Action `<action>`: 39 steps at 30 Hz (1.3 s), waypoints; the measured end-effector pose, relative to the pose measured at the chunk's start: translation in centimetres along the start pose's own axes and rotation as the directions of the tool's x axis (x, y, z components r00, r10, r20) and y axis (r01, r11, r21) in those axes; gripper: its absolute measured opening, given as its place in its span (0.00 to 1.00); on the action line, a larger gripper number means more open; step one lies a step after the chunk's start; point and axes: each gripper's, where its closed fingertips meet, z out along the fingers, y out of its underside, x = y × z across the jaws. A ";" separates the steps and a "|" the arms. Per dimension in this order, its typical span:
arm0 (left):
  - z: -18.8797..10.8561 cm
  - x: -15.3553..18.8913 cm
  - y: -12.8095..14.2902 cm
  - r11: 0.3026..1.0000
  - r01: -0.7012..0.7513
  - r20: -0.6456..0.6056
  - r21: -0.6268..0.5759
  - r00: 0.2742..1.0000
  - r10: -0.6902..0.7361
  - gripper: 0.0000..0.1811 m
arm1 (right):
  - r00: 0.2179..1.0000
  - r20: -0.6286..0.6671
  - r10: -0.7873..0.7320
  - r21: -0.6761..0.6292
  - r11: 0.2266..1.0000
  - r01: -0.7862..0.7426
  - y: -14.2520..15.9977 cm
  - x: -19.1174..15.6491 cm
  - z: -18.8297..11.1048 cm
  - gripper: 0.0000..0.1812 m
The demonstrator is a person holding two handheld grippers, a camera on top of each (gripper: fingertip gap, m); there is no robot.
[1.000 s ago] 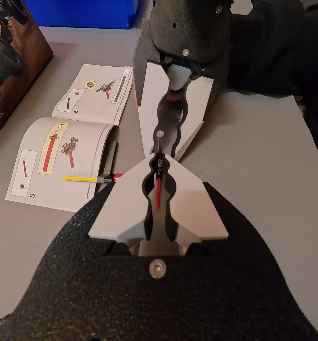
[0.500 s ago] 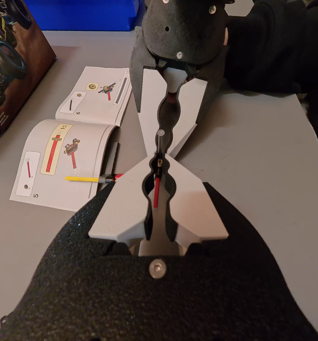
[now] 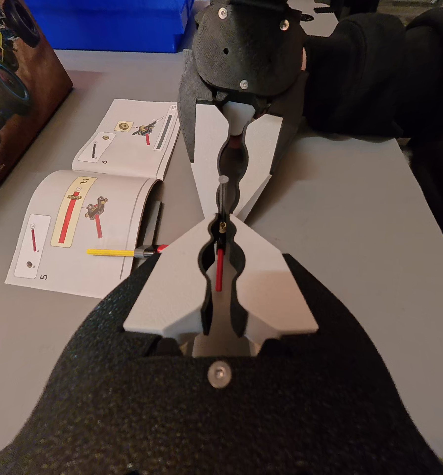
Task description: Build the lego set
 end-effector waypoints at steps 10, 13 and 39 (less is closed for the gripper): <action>0.3 0.4 0.3 1.000 -0.009 -0.017 -0.029 1.000 0.008 0.01 | 0.999 0.033 0.005 -0.026 1.000 -0.004 0.3 -0.5 0.2 0.03; 0.3 0.3 0.4 0.999 -0.004 -0.015 -0.034 1.000 0.004 0.01 | 0.999 0.046 0.010 -0.023 1.000 -0.009 0.6 -0.6 -0.3 0.03; 0.0 -0.1 0.7 0.999 0.009 -0.004 -0.035 1.000 -0.009 0.01 | 0.999 -0.001 0.035 0.267 0.963 -0.034 -3.8 0.5 -2.1 0.00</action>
